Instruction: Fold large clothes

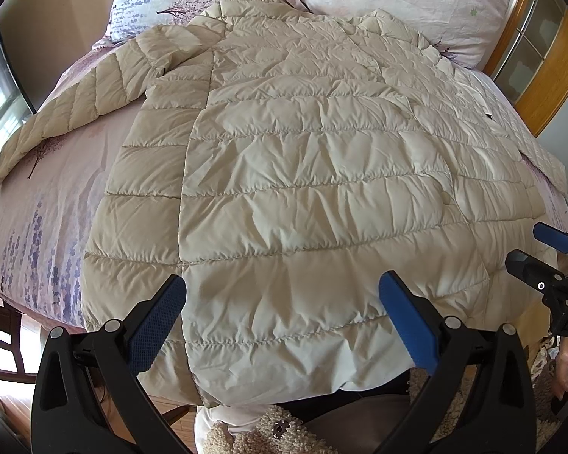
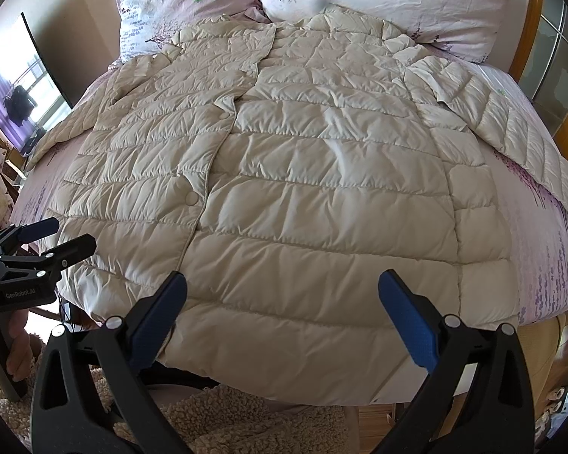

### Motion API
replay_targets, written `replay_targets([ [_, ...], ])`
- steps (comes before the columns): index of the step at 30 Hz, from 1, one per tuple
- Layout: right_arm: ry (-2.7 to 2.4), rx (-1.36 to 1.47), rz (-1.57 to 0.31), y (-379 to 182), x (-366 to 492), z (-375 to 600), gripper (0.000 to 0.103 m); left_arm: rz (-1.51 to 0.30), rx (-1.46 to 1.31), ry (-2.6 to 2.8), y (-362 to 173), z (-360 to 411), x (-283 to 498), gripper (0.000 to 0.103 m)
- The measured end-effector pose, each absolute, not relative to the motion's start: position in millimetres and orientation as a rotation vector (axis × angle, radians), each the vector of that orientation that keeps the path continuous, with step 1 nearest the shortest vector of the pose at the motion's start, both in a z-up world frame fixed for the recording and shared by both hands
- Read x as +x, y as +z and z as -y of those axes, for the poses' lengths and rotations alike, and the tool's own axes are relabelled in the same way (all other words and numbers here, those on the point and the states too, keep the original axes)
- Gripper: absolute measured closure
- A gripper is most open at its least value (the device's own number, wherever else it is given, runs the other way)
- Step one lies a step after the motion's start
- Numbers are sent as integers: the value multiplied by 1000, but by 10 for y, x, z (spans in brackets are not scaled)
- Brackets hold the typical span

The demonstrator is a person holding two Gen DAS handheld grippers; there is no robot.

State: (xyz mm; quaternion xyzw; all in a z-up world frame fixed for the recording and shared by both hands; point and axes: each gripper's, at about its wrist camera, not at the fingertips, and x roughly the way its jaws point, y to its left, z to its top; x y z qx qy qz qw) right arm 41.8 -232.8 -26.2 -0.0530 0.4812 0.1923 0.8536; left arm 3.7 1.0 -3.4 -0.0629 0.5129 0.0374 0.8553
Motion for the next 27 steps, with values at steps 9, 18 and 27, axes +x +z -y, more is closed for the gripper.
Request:
replay_targets([
  [9, 403, -111, -1012, -261, 420, 2324, 2, -1079, -132, 78, -32, -7, 36, 1],
  [18, 401, -107, -1012, -229, 449, 2344, 2, -1080, -133, 79, -32, -5, 38, 1],
  [27, 403, -106, -1012, -220, 458, 2344, 2, -1082, -134, 78, -42, -9, 45, 1],
])
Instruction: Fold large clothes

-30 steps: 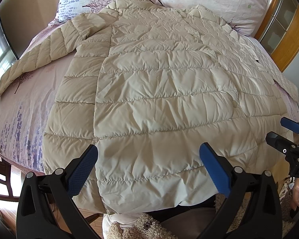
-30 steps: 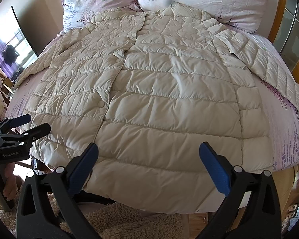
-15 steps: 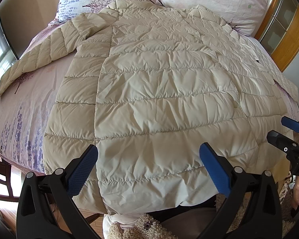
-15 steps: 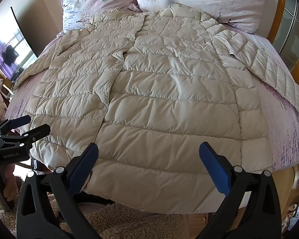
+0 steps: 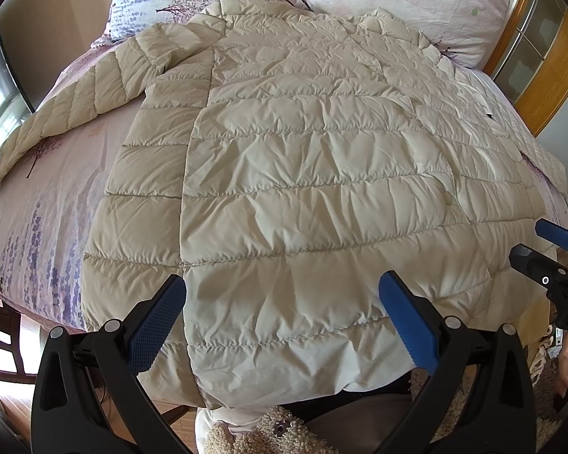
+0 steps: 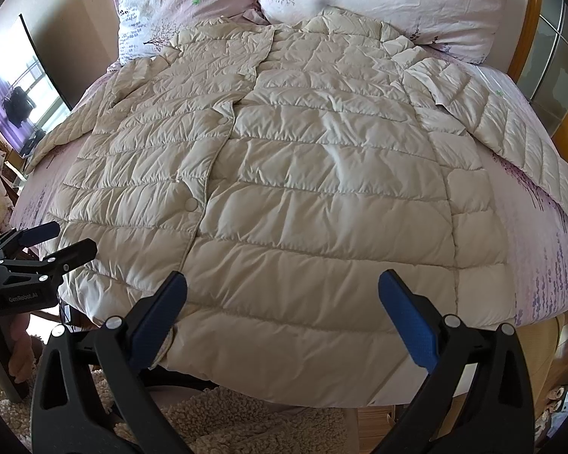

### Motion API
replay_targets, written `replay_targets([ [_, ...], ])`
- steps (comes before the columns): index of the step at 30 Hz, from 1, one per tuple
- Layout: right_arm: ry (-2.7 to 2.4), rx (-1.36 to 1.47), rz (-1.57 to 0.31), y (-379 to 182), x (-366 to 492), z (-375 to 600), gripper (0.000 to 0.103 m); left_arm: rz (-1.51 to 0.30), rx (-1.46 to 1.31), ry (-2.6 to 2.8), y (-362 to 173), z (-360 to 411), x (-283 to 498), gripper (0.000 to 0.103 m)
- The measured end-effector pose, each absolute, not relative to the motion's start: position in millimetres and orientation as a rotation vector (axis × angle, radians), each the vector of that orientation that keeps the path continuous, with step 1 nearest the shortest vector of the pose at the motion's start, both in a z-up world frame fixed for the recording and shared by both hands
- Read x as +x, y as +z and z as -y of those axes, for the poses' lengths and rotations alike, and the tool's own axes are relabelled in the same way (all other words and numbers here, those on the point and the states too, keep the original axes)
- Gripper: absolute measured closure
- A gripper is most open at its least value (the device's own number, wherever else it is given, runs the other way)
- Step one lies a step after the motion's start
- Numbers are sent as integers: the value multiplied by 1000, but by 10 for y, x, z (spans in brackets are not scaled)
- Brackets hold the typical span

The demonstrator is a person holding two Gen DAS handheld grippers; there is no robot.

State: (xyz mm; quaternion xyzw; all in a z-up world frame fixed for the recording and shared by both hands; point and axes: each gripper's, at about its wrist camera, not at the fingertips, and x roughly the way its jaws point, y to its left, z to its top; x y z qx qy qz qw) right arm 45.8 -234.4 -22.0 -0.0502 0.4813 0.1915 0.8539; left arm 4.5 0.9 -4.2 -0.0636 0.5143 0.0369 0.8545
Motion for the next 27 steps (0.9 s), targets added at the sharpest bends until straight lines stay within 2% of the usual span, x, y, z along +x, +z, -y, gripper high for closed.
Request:
replay_targets([
  [22, 403, -30, -1006, -212, 528, 2413, 2, -1080, -131, 80, 10, -49, 104, 1],
  [27, 389, 42, -937, -171, 627, 2549, 2, -1085, -156, 65, 31, -122, 207, 1],
])
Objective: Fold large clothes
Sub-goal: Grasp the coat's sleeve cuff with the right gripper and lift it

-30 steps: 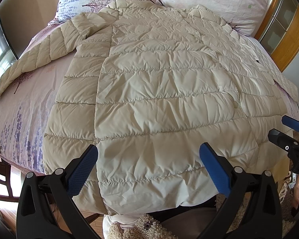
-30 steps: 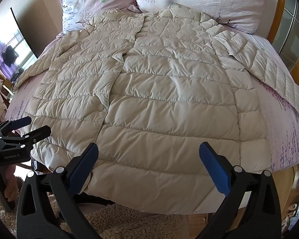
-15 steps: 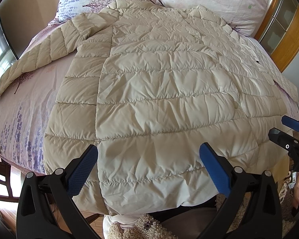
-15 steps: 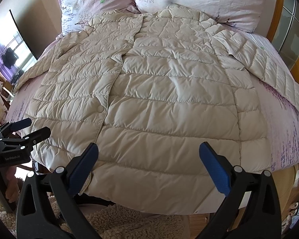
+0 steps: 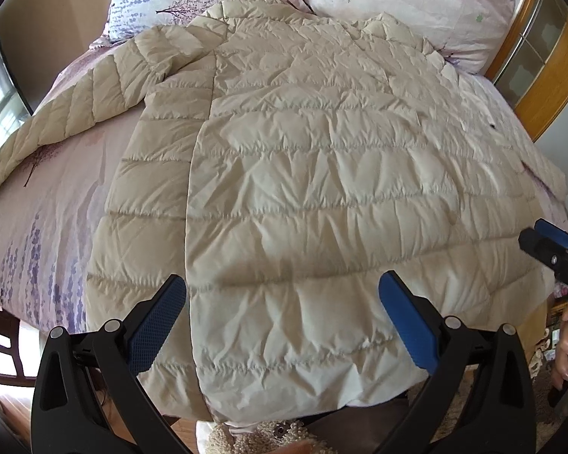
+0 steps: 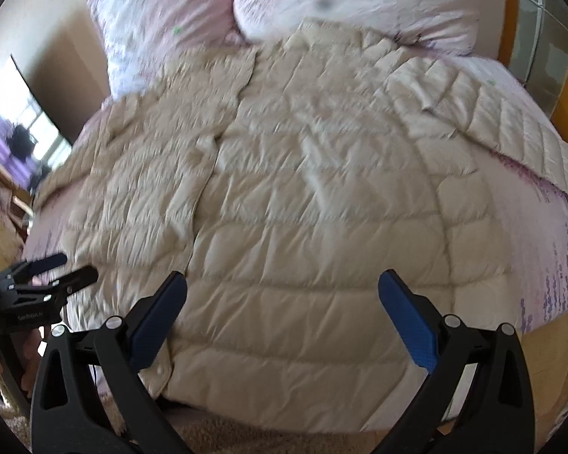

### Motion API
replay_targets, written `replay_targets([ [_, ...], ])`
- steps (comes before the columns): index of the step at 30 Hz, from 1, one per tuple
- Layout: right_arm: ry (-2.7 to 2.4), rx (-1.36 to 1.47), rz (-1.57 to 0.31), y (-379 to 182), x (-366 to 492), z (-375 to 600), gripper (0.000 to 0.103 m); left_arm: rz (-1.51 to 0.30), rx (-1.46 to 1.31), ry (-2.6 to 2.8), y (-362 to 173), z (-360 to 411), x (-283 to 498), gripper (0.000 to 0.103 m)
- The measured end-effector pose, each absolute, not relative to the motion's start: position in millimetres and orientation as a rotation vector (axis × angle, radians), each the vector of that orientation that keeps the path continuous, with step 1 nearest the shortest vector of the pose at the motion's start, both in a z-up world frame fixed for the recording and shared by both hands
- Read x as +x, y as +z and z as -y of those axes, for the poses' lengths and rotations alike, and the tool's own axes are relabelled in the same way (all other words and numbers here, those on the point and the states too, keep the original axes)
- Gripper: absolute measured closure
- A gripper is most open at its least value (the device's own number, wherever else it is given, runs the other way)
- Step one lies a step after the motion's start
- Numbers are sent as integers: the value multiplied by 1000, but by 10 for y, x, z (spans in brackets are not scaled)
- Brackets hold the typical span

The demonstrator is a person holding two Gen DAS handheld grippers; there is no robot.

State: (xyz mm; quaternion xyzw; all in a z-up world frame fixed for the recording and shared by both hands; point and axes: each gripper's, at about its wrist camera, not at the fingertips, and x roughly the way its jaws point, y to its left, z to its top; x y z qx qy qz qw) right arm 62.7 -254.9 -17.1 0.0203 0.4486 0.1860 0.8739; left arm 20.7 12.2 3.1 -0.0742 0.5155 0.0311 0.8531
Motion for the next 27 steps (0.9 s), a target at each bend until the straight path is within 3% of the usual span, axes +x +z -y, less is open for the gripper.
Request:
replay_targets([
  [4, 341, 158, -834, -128, 783, 2831, 2, -1055, -178, 32, 110, -189, 329, 1],
  [10, 181, 433, -833, -199, 1171, 3607, 4, -1036, -164, 3, 177, -260, 568, 1],
  [14, 27, 646, -803, -288, 1384, 4359, 24, -1042, -150, 1, 213, -344, 755, 1],
  [16, -58, 772, -785, -372, 1456, 4788, 39, -1039, -148, 4, 242, -403, 860, 1],
  [19, -132, 934, -750, -512, 1469, 5292, 51, -1032, -137, 24, 289, -485, 1015, 1],
  [27, -312, 1175, -656, -858, 1390, 6232, 60, -957, -129, -15, 369, -504, 1343, 1],
])
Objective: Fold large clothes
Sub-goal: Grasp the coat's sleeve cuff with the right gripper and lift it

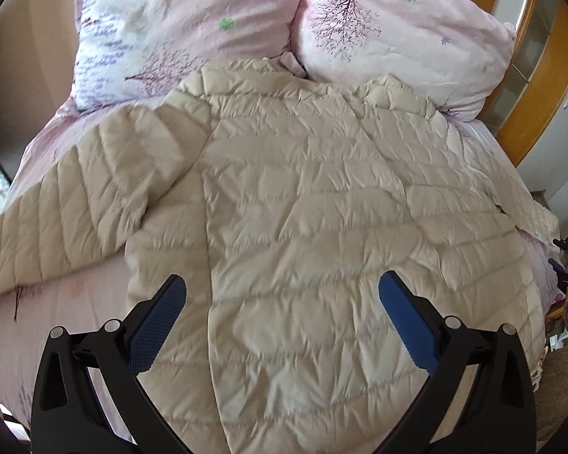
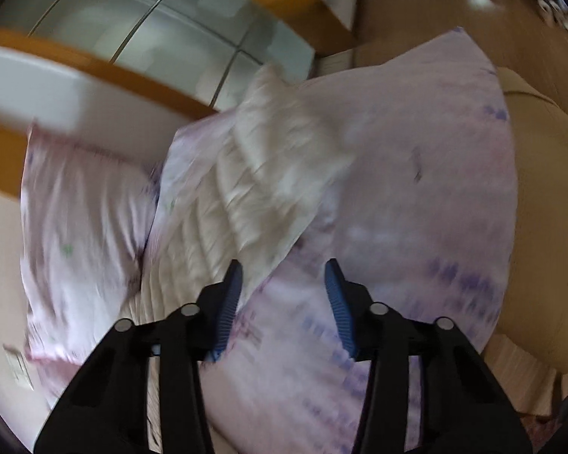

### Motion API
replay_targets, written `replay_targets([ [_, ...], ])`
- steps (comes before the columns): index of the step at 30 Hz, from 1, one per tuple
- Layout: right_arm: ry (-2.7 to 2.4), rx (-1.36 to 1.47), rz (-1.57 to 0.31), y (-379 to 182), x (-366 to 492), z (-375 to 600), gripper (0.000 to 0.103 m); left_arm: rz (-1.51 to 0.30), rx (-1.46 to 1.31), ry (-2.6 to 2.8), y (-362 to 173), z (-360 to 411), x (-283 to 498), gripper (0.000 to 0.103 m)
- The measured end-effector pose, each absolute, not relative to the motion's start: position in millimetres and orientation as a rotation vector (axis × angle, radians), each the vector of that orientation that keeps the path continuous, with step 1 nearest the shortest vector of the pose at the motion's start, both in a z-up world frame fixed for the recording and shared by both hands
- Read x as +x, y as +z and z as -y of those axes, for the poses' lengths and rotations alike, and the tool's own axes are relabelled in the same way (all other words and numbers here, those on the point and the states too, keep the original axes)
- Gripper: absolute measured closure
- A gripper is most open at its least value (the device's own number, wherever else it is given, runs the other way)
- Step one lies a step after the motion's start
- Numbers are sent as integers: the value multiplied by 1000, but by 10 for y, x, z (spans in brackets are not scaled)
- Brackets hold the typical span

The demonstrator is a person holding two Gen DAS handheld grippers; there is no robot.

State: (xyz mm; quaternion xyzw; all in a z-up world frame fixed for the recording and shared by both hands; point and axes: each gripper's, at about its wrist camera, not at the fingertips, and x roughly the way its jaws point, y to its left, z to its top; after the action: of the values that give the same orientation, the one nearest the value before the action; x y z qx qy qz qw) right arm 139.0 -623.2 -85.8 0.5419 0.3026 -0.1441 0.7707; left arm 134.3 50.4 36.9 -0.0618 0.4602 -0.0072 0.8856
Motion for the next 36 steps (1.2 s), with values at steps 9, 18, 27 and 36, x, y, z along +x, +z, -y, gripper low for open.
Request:
replay_targets([
  [9, -389, 1152, -624, -845, 1533, 6537, 79, -957, -64, -38, 323, -354, 1570, 1],
  [18, -466, 933, -630, -582, 1841, 6324, 96, -924, -169, -117, 274, -406, 1643, 1],
  [27, -307, 636, -545, 161, 2148, 5507, 97, -844, -328, -225, 344, -504, 1697, 1],
  [36, -64, 480, -545, 527, 2482, 4462, 97, -845, -504, -329, 330, -588, 1782, 1],
])
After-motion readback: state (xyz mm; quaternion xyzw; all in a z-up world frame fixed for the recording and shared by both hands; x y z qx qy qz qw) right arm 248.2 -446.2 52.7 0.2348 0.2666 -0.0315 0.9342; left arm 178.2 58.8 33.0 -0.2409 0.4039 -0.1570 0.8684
